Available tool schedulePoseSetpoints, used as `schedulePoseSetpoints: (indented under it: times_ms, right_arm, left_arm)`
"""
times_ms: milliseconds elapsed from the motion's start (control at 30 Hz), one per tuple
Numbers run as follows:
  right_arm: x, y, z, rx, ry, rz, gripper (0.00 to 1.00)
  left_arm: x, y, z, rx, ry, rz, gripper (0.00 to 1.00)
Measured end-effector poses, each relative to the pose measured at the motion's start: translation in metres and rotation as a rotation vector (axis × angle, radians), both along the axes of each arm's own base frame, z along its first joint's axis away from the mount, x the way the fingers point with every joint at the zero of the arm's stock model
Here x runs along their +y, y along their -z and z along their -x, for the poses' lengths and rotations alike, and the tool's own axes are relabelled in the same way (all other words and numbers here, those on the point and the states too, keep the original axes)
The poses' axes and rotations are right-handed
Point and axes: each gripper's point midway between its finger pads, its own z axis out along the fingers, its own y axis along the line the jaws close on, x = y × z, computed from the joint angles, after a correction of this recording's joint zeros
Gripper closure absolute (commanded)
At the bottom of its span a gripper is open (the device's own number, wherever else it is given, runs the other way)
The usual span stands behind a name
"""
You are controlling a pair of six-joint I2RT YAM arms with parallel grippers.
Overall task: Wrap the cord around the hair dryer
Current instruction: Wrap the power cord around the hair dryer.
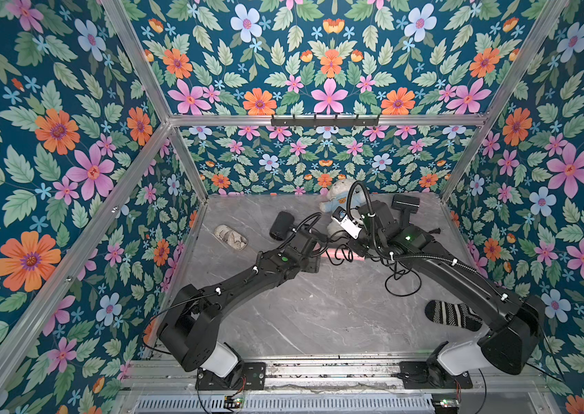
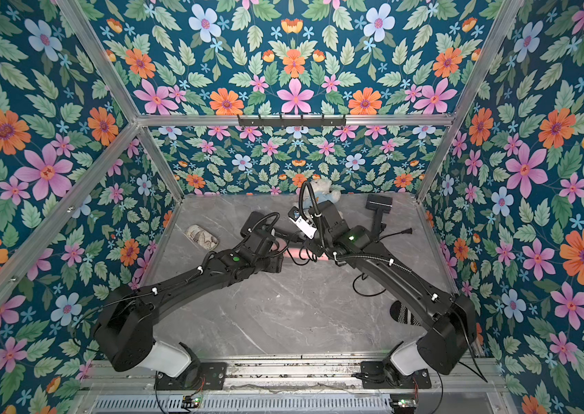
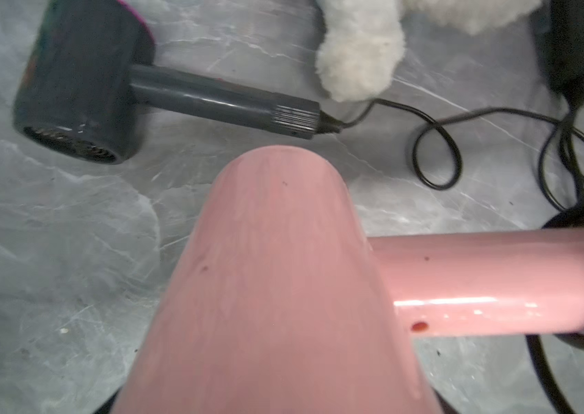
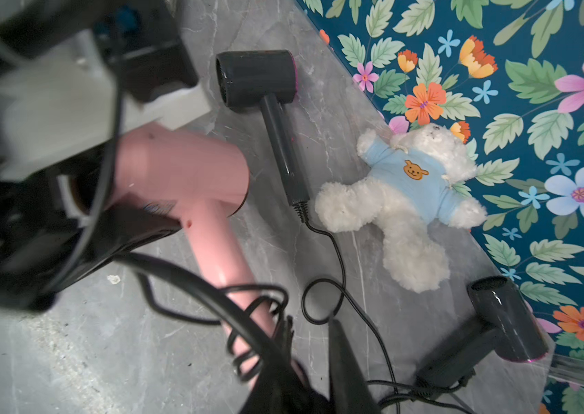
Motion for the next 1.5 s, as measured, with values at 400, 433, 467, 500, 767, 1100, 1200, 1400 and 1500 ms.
schedulePoseSetpoints:
  times_ms: [400, 433, 467, 500, 767, 1100, 1200, 1400, 1500]
  right_arm:
    - [-0.058, 0.048, -0.030, 0.234, 0.091, -0.031, 1.00]
    - [-0.059, 0.053, -0.029, 0.256, 0.085, -0.049, 1.00]
    - [-0.056, 0.058, -0.026, 0.280, 0.071, -0.067, 1.00]
    - [-0.052, 0.062, -0.023, 0.298, 0.050, -0.088, 1.00]
    - [-0.044, 0.082, -0.015, 0.426, 0.009, -0.321, 1.00]
    - [-0.048, 0.104, -0.003, 0.464, 0.078, -0.449, 1.00]
    - [-0.050, 0.116, 0.003, 0.479, 0.111, -0.475, 1.00]
    - [-0.052, 0.133, 0.013, 0.498, 0.164, -0.528, 1.00]
    - [-0.049, 0.139, 0.022, 0.506, 0.179, -0.545, 1.00]
  left_arm:
    - [-0.027, -0.015, 0.064, 0.006, 0.375, 0.219, 1.00]
    - [-0.029, -0.017, 0.070, 0.008, 0.398, 0.244, 1.00]
    - [-0.032, -0.020, 0.073, 0.007, 0.420, 0.271, 1.00]
    - [-0.033, -0.022, 0.076, 0.002, 0.435, 0.293, 1.00]
    - [-0.045, -0.066, 0.092, -0.107, 0.510, 0.572, 1.00]
    - [-0.029, -0.092, 0.059, -0.194, 0.313, 0.624, 1.00]
    - [-0.013, -0.088, 0.041, -0.206, 0.182, 0.614, 1.00]
    - [0.009, -0.070, 0.021, -0.193, -0.005, 0.594, 1.00]
    - [0.012, -0.064, 0.013, -0.187, -0.059, 0.596, 1.00]
